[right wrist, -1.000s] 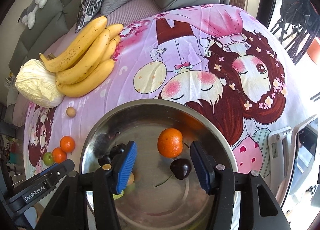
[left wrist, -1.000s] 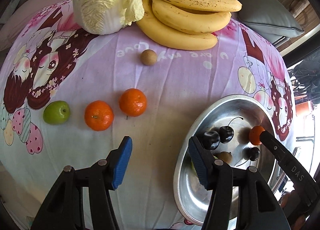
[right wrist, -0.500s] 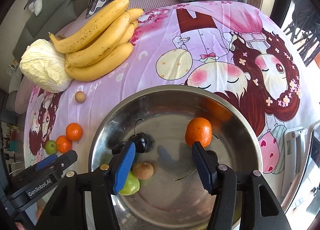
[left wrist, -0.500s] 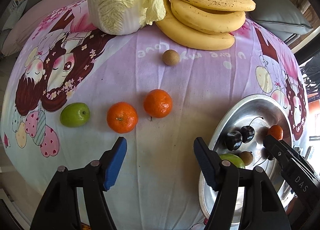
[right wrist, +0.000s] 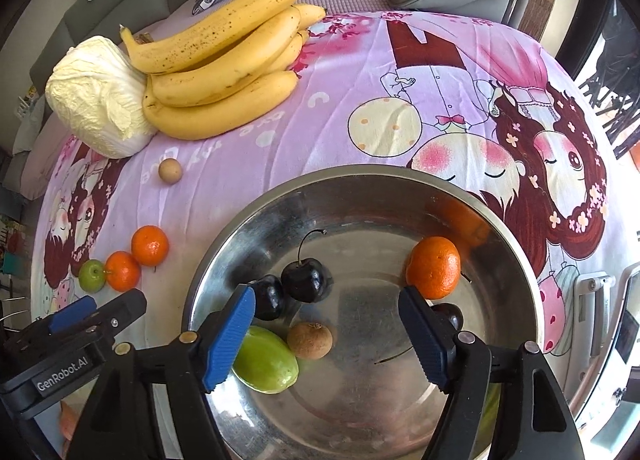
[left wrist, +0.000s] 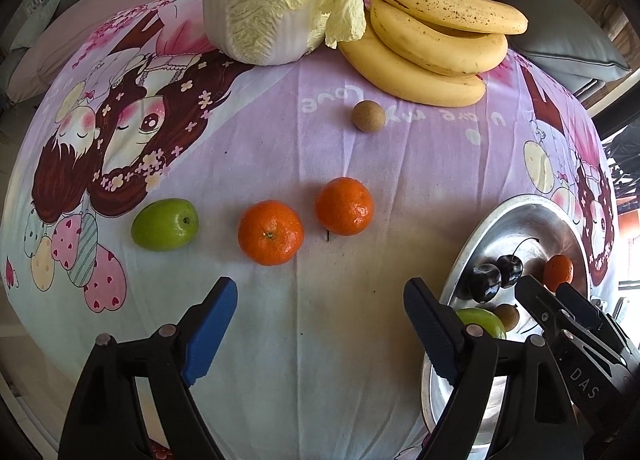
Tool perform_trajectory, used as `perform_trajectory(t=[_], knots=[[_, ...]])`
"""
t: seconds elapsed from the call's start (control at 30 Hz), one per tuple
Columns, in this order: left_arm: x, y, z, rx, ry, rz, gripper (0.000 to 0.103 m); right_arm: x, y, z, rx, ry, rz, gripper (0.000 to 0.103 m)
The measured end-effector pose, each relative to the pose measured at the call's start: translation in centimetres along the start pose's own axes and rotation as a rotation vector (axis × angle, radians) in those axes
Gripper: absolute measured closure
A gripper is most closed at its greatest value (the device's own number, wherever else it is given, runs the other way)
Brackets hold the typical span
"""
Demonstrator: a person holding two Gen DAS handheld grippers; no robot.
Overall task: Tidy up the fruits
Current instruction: 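Withdraw both open tools from the bowl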
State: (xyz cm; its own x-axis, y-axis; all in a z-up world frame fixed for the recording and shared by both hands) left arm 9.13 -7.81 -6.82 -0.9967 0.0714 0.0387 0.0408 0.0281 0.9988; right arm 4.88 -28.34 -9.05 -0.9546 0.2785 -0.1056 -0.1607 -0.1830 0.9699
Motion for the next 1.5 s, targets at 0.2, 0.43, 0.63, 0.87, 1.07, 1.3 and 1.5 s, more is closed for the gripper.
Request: perform_trajectory(t=[0.2, 0.43, 0.63, 0.87, 1.07, 1.3, 1.5], knots=[[-0.2, -0.2, 1.0, 0.021, 0.003, -0.007, 0.017, 0.0, -0.3, -0.1, 0.011, -0.007, 0.000, 0.025], [0.4, -0.2, 0.8, 0.051, -0.015, -0.018, 0.009, 0.0, -0.3, 0.1, 0.019, 0.004, -0.008, 0.013], [0.7, -0.3, 0.6, 0.079, -0.015, -0.030, 0.008, 0.0, -0.2, -0.1, 0.004, -0.010, -0.018, 0.002], [0.7, 0.2, 1.4, 0.087, -0.002, -0.036, 0.008, 0.1, 0.0, 0.0, -0.012, -0.014, -0.023, 0.000], [0.8, 0.9, 1.3, 0.073, -0.015, -0.058, 0.008, 0.1, -0.2, -0.1, -0.016, -0.021, -0.019, 0.000], [0.8, 0.9, 1.6, 0.091, -0.016, -0.050, 0.008, 0.3, -0.4, -0.3, -0.037, -0.050, -0.016, 0.000], [0.8, 1.1, 1.9, 0.094, -0.023, -0.056, 0.008, 0.7, -1.1, -0.7, -0.002, -0.068, 0.006, 0.000]])
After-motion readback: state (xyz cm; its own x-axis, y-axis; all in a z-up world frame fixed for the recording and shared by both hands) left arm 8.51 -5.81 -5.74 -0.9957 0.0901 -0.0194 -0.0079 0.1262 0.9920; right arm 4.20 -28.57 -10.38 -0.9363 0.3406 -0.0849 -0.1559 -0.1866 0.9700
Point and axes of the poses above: each gripper's, at about its wrist camera, not at the fingertips, and y roughly against the way its jaws point, z to its left, x to its underside, the point moved 7 cm from there along -y, roughly the way its jaws point, and after that the axes turned 15 degrees about z, right-handed, at the moved point
